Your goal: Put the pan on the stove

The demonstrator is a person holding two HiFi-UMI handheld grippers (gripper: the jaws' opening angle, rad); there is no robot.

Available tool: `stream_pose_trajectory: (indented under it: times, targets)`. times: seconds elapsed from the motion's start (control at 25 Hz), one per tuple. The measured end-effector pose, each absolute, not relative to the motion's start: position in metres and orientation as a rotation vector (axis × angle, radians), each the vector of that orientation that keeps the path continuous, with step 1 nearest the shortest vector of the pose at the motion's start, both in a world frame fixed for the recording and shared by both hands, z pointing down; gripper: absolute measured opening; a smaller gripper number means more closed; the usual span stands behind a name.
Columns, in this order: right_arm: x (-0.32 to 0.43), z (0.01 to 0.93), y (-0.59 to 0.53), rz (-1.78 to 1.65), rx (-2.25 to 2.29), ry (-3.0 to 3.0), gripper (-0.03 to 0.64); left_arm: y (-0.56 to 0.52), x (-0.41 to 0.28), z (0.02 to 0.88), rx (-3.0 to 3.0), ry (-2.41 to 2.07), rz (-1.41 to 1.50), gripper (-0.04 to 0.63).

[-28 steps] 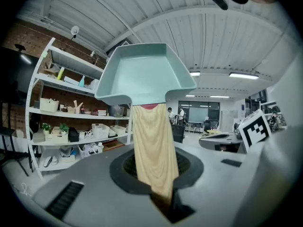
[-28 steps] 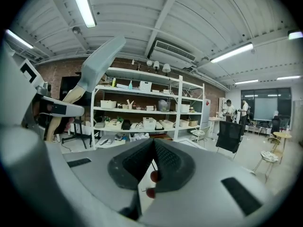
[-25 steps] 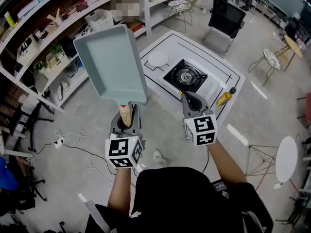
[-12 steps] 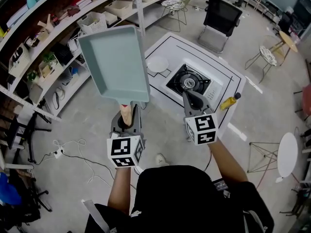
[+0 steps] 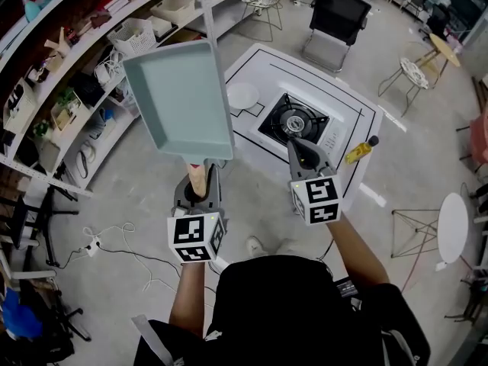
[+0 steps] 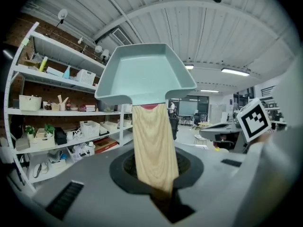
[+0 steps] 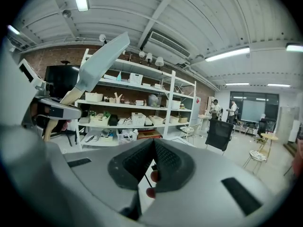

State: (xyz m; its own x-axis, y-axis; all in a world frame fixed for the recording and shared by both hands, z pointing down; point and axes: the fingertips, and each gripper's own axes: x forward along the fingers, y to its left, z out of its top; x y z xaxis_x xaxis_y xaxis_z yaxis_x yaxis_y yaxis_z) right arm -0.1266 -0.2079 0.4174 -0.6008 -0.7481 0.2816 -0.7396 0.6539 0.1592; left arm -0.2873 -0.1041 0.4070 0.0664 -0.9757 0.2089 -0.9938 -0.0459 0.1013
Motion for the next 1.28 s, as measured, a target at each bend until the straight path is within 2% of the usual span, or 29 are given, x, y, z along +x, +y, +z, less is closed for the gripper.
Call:
stream_pose_trajectory:
  times: [0.64, 1.28]
  targets:
    - [-0.061, 0.428, -0.251, 0.015, 1.309, -2.494, 0.002, -0.155, -0.23, 0.426, 2.2, -1.864, 0.224, 0.06]
    - [0.007, 0.445, -0.324, 0.062, 1.39, -2.422, 0.002, -0.237, -0.169, 0.477, 2.223, -1.72, 0.519, 0.06]
